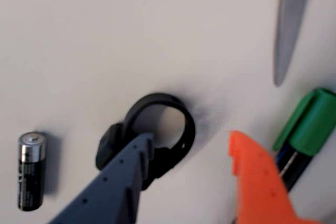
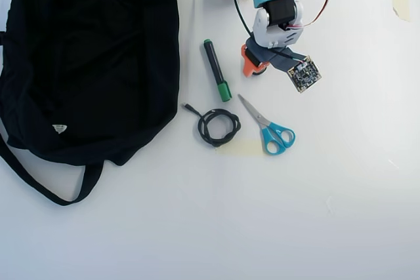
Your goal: Put the bike light into the black bag
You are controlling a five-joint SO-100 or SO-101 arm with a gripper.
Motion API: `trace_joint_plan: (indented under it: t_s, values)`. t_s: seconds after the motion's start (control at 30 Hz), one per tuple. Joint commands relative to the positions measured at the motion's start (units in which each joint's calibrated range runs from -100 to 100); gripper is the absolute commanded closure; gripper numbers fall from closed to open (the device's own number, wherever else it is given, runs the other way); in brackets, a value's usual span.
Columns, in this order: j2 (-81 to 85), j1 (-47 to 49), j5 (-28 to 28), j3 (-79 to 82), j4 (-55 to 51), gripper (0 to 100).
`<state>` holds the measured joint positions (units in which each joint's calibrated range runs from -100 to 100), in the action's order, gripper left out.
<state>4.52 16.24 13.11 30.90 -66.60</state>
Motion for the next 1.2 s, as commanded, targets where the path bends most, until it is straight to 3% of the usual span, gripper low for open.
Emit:
trace_joint_plan:
  t_s: [0.0, 0.3, 1.17]
  values:
    - [0.3, -0.5, -0.2, -0.6, 0.5, 78]
    - [0.3, -1.0, -0.1, 0.0, -0.2, 72]
    - [0.3, -1.0, 0.5, 3.2, 0.0, 72]
